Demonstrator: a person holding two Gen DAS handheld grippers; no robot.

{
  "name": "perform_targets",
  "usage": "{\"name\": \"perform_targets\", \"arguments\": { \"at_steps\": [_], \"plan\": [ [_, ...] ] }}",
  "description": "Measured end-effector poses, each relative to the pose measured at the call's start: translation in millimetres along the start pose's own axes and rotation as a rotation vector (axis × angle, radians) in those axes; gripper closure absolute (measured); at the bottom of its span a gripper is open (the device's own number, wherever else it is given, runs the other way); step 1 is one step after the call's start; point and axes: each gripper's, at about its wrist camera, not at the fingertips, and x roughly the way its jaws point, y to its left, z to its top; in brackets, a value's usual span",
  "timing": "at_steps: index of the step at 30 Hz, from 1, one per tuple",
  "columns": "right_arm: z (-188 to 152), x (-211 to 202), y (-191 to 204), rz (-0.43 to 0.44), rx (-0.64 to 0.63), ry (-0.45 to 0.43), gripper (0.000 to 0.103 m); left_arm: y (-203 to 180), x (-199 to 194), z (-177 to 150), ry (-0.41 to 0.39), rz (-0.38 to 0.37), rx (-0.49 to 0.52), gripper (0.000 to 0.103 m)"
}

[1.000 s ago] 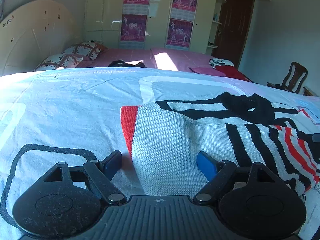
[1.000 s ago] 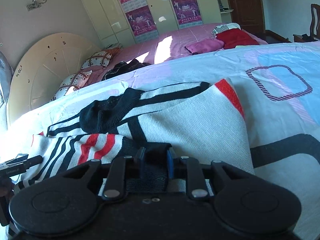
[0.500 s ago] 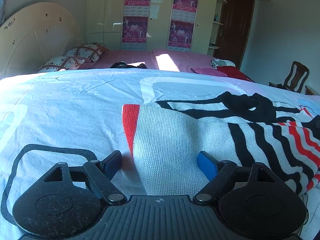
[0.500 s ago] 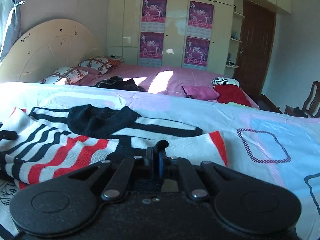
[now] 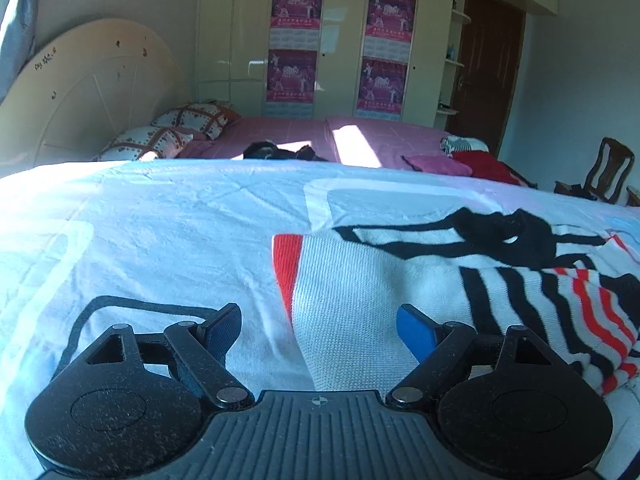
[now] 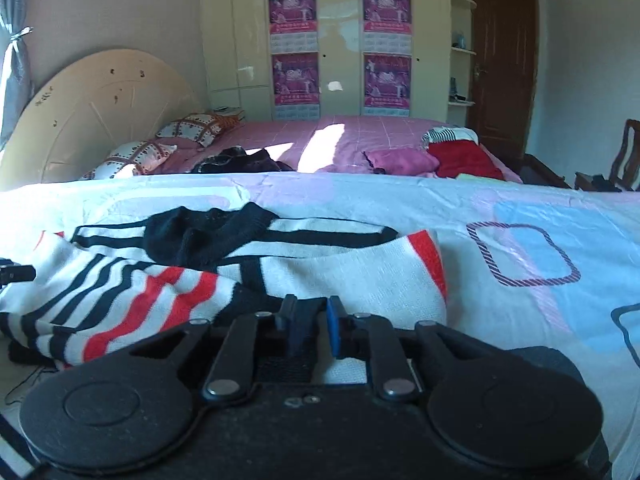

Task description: Fold small clothes

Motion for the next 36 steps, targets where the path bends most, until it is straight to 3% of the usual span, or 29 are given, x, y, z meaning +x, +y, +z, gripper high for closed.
{"name": "perform_targets", "arguments": {
  "at_steps": [2,5,8,9,13,15,19,23,27,29,31,36],
  "plan": [
    [-0.8,-5.3,14.4,0.054,-0.039,-0.002,0.088,-14.2,-15.0,-0.1,-0.022,-0.048,-0.008,0.019],
    [-5.1,1.0,43.5,0.129,-0.105,0.008,0.091,-50.3,-19.8,-5.4,-0.022,-0.089,0.079,0.019],
    [-13.4,17.0,62.1,0.109,-0.177,0.050,0.094,-71.5,-1.6,-19.1,0.066,-0.066,0.146,0.019],
    [-17.9,26.5,61.9,0.086,-0.179,0.097,0.095,-69.5,2.9,-28.3,0.071,-0.066,0.145,0.017],
    [-10.9,21.9,55.4,0.093,-0.135,0.109,0.093,-65.9,-0.9,-26.0,0.081,-0.074,0.147,0.016],
    [-9.2,-2.4,46.4,0.068,-0.116,0.057,0.079,-61.3,-15.2,-26.2,0.076,-0.071,0.137,0.016],
    [-23.0,-59.8,7.1,0.056,-0.020,0.040,0.080,-38.6,-61.2,-50.2,0.078,-0.053,0.109,0.013],
    [-60.4,-114.0,-18.8,0.014,0.004,0.096,0.079,-22.8,-107.8,-93.0,0.157,-0.034,0.121,0.013],
    [-104.4,-161.8,-28.1,-0.022,0.062,0.158,0.078,-12.5,-160.4,-122.1,0.182,-0.044,0.075,0.013],
    [-122.0,-178.5,-30.6,-0.019,0.126,0.182,0.078,-8.0,-178.6,-132.6,0.195,-0.075,0.005,0.014],
    [-136.1,-189.1,-34.9,-0.015,0.183,0.215,0.078,-7.9,-198.3,-143.6,0.196,-0.089,-0.036,0.025],
    [-161.1,-218.6,-46.0,0.056,0.261,0.236,0.078,-15.2,-235.8,-168.9,0.222,-0.172,-0.172,0.035]
  ]
}}
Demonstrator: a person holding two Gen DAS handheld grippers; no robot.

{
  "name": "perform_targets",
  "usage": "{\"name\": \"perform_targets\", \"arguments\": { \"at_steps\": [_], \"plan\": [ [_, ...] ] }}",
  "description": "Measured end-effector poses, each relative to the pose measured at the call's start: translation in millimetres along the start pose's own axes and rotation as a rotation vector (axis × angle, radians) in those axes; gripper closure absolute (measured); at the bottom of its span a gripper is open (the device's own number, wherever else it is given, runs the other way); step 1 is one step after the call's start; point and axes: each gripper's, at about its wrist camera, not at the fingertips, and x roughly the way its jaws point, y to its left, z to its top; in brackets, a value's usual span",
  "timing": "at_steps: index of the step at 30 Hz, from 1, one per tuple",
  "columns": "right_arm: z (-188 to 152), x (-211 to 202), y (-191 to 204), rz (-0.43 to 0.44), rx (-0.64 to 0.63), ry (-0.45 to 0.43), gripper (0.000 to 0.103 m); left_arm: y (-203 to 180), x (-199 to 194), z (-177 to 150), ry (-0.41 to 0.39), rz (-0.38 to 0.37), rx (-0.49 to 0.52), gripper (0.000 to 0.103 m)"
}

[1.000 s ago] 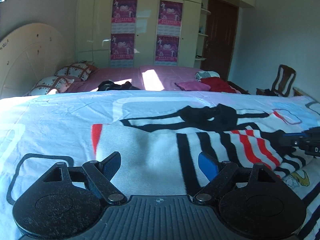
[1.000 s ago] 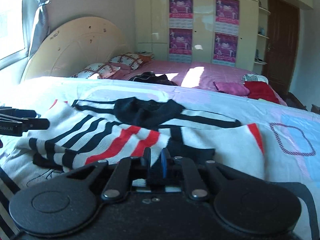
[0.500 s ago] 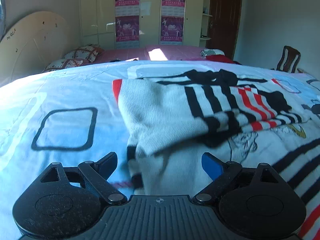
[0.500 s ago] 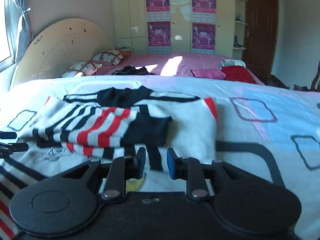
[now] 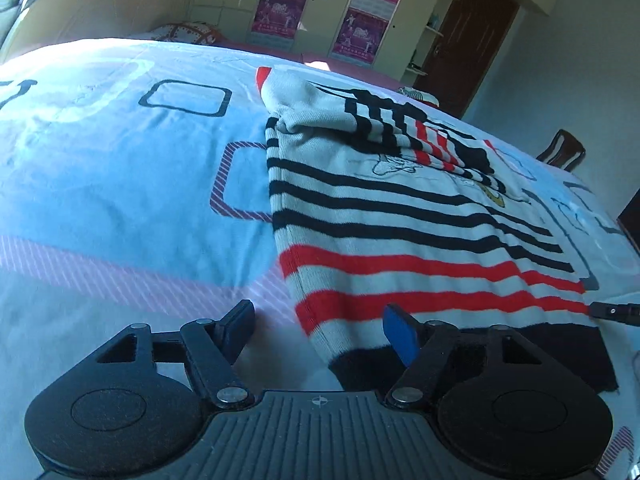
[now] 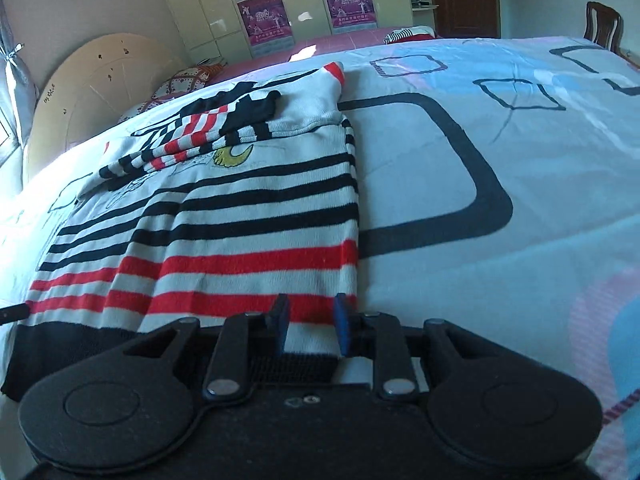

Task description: Fold small clothes

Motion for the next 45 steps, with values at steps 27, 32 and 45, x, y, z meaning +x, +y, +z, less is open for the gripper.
{"name": "perform_targets", "arguments": {
  "at_steps": [27,32,45],
  "plan": [
    [-65.8,-18.4,-51.5,0.424,0.440,0.085,0.076,-1.7,3.3,-66.4,0.023,-0.349,-0.415,0.061],
    [-60.3,-23.5,-34.4,0.335,0.301,0.054,0.096,-8.4,5.1,-64.4,0.029,-0.272,-0.360,0.099],
    [-62.3,-34.4,-39.5,0.289,0.245,0.013,0.097,13.1,-13.8,-75.7,-0.079,-0.225,-0.433,0.099]
  ]
}}
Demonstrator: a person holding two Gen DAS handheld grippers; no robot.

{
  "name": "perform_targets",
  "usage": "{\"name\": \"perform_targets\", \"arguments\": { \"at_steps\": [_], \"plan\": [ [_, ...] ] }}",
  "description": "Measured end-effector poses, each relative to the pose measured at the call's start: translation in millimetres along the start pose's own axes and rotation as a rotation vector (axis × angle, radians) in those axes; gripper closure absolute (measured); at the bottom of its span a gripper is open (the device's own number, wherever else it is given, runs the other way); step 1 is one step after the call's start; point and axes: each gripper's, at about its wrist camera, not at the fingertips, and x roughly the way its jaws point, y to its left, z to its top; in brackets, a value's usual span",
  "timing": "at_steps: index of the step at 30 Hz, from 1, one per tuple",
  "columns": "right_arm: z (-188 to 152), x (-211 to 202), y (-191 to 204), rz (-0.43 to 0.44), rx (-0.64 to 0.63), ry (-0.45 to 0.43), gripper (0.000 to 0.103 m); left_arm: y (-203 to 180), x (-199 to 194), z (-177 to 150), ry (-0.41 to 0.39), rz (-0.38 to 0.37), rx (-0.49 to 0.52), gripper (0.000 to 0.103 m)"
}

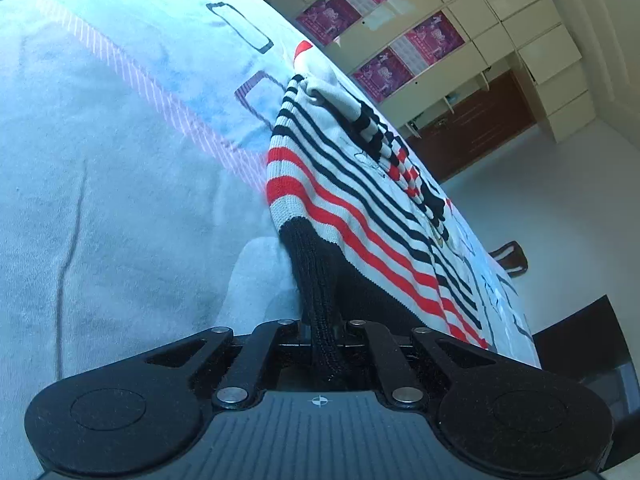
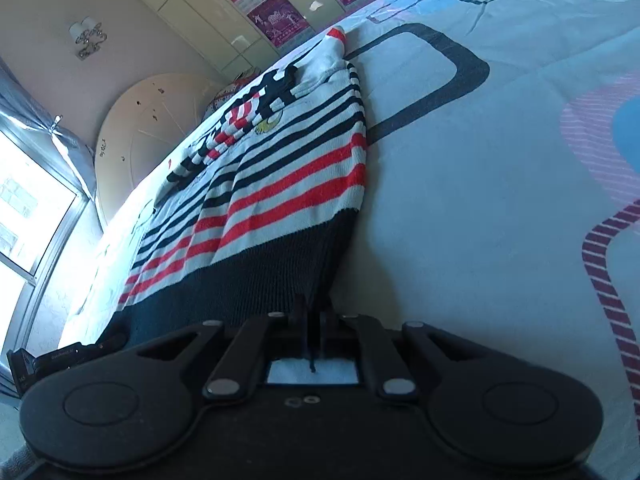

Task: Fold small clothes
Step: 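Grasp the black hem with the left gripper while the right gripper grasps it too, then lift the hem with both grippers and fold it toward the black collar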

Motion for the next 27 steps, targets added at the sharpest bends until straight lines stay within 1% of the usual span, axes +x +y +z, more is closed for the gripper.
{"name": "perform_targets", "arguments": {
  "at_steps": [3,5,7,9,11,14,17,20,23,27],
  "plan": [
    [7.7,-9.7,8.0,0.020,-0.047,-0.057,0.097,-8.5,-6.7,8.1,-0.056,-0.032,-0.005,0.099],
    [18.4,-14.6,17.7,0.018,-0.093,-0.097,0.097,-18.2,-9.8,19.2,-0.088,-0.049,0.012,0.099],
    [33.6,-17.1,31.6,0.016,-0.154,-0.138,0.097,-30.9,-10.1,36.2,-0.117,-0.071,0.040,0.099],
    [53.8,-16.1,48.8,0.001,-0.232,-0.182,0.097,-45.6,-5.8,59.9,-0.144,-0.094,0.077,0.099],
    [79.8,-9.0,63.4,-0.002,-0.282,-0.216,0.097,-57.3,4.9,84.2,-0.159,-0.114,0.105,0.099],
    [123.8,7.6,79.3,-0.028,-0.309,-0.251,0.097,-75.1,32.1,128.1,-0.170,-0.130,0.130,0.099],
    [167.9,28.0,89.4,-0.025,-0.308,-0.281,0.097,-87.1,64.1,168.9,-0.179,-0.139,0.149,0.099],
    [211.3,58.6,96.2,-0.036,-0.324,-0.294,0.097,-95.7,99.8,209.3,-0.176,-0.148,0.168,0.099],
    [246.4,93.0,97.0,-0.044,-0.326,-0.294,0.097,-99.8,138.8,246.8,-0.161,-0.149,0.182,0.099],
    [287.1,147.4,89.3,-0.053,-0.298,-0.264,0.097,-95.8,187.1,284.0,-0.121,-0.130,0.188,0.099]
  ]
}}
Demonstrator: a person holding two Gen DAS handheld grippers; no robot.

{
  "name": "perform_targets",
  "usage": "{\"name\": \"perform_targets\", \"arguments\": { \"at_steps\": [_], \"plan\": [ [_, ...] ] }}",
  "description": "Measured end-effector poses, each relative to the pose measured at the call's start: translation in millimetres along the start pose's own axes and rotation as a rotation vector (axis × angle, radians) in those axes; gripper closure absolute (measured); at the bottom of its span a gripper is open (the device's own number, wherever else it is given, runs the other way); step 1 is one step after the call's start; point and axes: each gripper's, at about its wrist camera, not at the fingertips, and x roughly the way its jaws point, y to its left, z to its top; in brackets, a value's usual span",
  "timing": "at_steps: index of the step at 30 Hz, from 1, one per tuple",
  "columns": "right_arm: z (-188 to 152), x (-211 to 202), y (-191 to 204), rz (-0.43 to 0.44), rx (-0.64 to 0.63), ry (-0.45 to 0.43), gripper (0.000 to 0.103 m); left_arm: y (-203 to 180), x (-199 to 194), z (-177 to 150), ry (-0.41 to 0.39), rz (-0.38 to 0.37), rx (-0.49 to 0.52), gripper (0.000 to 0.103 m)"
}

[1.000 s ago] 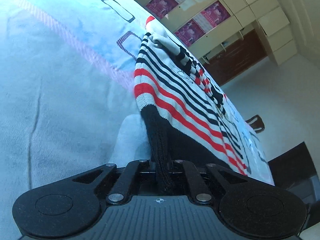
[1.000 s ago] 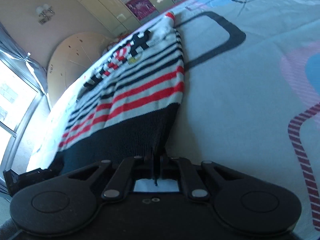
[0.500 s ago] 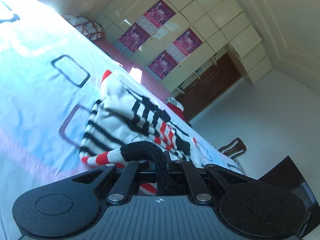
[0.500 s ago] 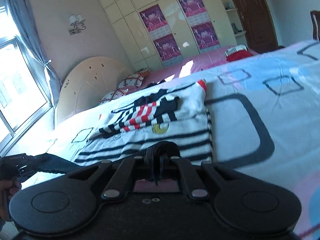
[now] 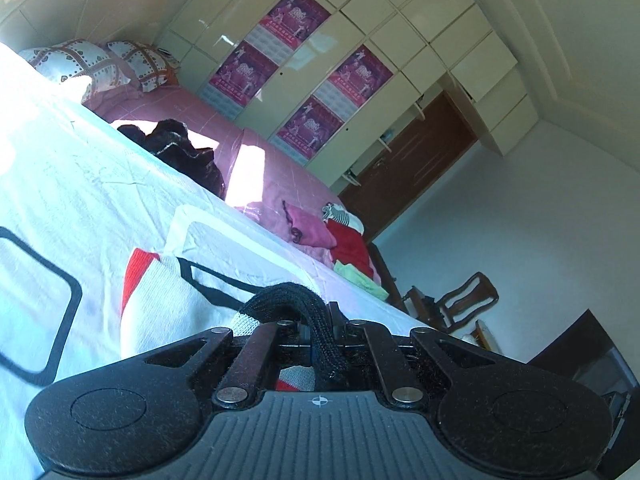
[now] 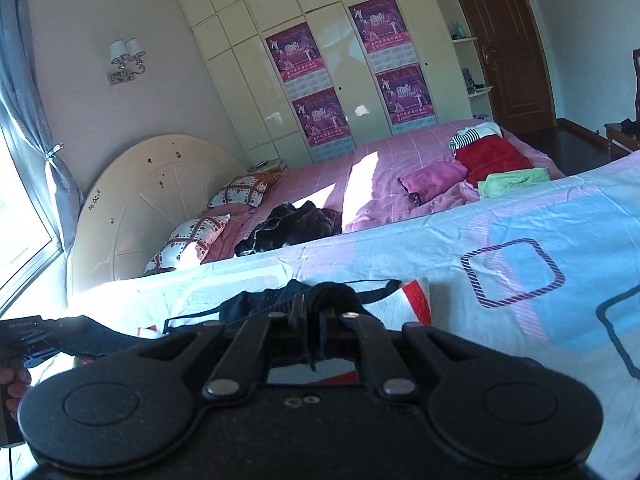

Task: Fold small clothes
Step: 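Lift the hem with both grippers and fold it toward the black collar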

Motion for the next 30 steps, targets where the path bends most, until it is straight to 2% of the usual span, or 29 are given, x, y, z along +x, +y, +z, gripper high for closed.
{"name": "perform_targets", "arguments": {
  "at_steps": [8,15,16,17,18,19,20,22,24,26,28,30],
  "plan": [
    [13.2,105.1,-30.9,-0.028,0.090,0.092,0.097,42.7,86.8,26.8,0.105,0.054,-0.036,0.099],
    [7.3,159.0,-44.5,-0.106,0.112,0.173,0.094,70.0,127.7,16.0,0.174,0.107,-0.119,0.097],
    [5.3,159.9,-43.9,-0.149,0.103,0.165,0.078,71.3,125.8,13.3,0.171,0.105,-0.130,0.086],
    [4.0,156.3,-42.9,-0.182,0.091,0.139,0.070,71.2,120.4,11.4,0.150,0.095,-0.132,0.076],
    [3.7,151.7,-43.2,-0.186,0.083,0.112,0.060,70.4,112.9,10.3,0.117,0.072,-0.128,0.048],
    [3.5,147.7,-43.9,-0.173,0.076,0.097,0.058,69.1,103.3,9.5,0.069,0.061,-0.117,0.020],
    [3.0,144.1,-43.1,-0.162,0.062,0.093,0.059,66.7,95.6,10.8,0.024,0.088,-0.095,0.010],
    [0.3,139.9,-40.1,-0.147,0.030,0.090,0.059,64.3,90.8,12.9,0.015,0.073,-0.058,0.009],
    [-3.1,142.4,-37.7,-0.147,0.008,0.105,0.060,61.2,96.0,15.2,0.065,0.088,0.000,0.011],
    [-5.3,146.8,-36.8,-0.161,-0.003,0.117,0.061,51.6,99.9,13.0,0.116,0.148,0.095,0.023],
    [-6.7,148.9,-37.4,-0.157,0.004,0.123,0.061,44.5,96.4,11.7,0.160,0.167,0.164,0.035],
    [-6.8,150.4,-36.0,-0.156,-0.024,0.126,0.061,38.3,94.2,8.4,0.200,0.195,0.238,0.038]
  ]
}}
